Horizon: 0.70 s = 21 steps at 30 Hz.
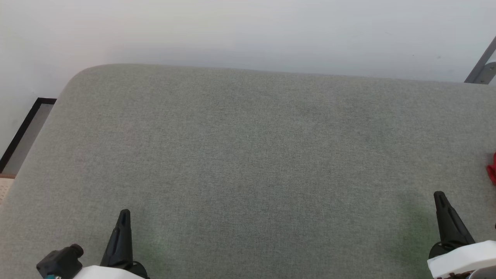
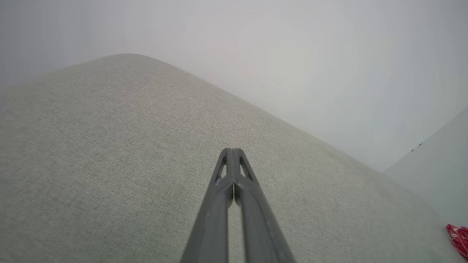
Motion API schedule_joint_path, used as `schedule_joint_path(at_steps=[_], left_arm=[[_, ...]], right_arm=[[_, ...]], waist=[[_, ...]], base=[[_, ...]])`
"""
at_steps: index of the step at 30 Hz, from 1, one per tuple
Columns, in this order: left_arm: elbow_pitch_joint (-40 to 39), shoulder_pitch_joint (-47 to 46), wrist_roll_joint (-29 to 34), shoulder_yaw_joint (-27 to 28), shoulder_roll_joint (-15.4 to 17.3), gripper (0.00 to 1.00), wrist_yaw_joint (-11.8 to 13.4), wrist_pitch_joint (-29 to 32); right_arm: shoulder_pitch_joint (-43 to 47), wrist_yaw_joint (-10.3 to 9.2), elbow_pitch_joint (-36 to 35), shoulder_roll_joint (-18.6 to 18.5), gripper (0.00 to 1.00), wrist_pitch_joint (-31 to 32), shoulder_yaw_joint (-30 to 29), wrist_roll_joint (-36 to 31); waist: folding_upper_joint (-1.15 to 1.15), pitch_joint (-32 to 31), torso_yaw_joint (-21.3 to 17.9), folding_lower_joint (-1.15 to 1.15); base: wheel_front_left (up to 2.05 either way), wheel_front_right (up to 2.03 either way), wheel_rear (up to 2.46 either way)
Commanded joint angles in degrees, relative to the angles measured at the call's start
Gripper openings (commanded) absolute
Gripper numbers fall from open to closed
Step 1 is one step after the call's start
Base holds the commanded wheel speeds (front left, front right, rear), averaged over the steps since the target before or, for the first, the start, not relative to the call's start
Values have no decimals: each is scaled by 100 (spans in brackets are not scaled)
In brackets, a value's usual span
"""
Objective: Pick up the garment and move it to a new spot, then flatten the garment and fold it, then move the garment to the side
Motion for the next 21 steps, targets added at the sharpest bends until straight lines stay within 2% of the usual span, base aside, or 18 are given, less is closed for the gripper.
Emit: schedule_joint_path(at_steps=[1, 21], left_arm=[[-54, -164, -267, 30, 47, 0, 5, 47], [98, -443, -1911, 103, 22, 0, 3, 442]], right_arm=[[-176, 0, -63, -14, 0, 54, -62, 221], [-390, 0, 68, 307, 0, 430, -160, 1613]], waist=[[-1, -5, -11, 0], [-1, -56, -146, 0]], base=[[0, 0, 0], [0, 0, 0]])
